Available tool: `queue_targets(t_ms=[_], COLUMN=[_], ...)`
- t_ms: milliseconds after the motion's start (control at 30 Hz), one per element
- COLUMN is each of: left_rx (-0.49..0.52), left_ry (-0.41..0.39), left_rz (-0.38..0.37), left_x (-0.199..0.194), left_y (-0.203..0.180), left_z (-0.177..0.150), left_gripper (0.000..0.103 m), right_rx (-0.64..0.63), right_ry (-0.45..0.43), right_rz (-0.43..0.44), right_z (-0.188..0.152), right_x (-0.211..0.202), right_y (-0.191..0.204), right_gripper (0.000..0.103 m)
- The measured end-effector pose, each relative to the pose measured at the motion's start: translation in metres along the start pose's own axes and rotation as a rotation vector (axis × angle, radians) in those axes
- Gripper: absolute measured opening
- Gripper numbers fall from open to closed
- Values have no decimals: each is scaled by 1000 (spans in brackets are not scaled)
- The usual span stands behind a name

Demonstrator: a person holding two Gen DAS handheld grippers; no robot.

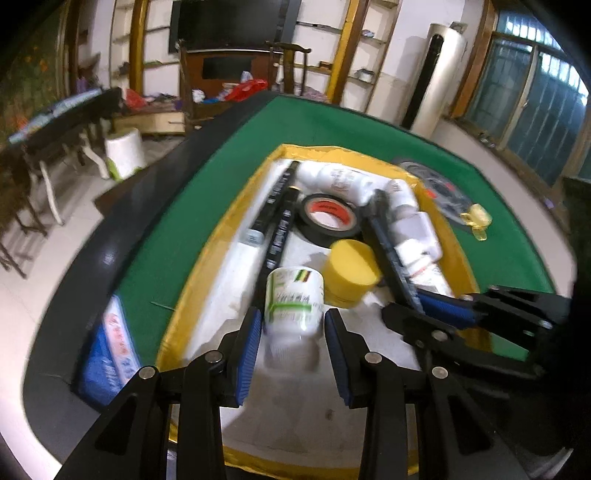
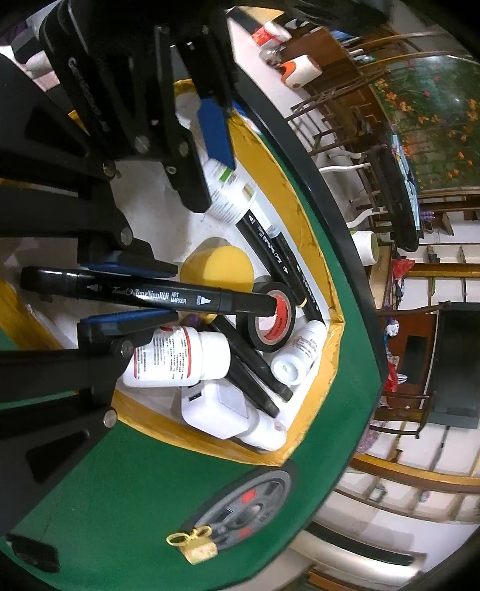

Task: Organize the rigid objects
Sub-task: 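Lower the bottle into the tray and open the left gripper while the right gripper releases the marker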

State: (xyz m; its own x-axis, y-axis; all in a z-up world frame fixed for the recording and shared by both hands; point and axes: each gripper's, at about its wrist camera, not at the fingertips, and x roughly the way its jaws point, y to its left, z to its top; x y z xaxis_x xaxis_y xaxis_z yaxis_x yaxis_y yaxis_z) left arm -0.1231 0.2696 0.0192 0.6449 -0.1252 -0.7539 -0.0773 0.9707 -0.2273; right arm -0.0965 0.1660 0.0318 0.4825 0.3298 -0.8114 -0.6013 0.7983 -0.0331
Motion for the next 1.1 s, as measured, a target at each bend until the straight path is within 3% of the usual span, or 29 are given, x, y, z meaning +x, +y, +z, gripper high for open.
queue_targets(t_ms=[200,400,533,633,700,767,1000,1100], left_rx=[-13,5,3,-31,-56,-79,-152,-192], left_ry=[15,42,43,24,15,-2,-91,-129], left_rz=[-12,-1,2,-36,-67,-82,-91,-87], left_x=[-1,4,6,-2,-9,-17,-49,-57], left_y=[1,-3,-4,-3,0,4,28,41], left_z=[0,-1,-2,-1,0,0,2,2], left_gripper=[35,35,38,44,57,63,63,67], right_rx=[53,49,95,118,139,170,221,196], right_ry=[9,6,10,20,18,24,38,43], right_rz=[72,156,300,358,371,412,429,444], right_z=[1,0,0,1,1,2,12,16], right_x=[1,-4,-10,-14,-17,-18,-7,-8], right_y=[-13,-12,-22,-26,-32,-38,-39,-27], right_gripper=[16,29,43,49,51,52,53,73])
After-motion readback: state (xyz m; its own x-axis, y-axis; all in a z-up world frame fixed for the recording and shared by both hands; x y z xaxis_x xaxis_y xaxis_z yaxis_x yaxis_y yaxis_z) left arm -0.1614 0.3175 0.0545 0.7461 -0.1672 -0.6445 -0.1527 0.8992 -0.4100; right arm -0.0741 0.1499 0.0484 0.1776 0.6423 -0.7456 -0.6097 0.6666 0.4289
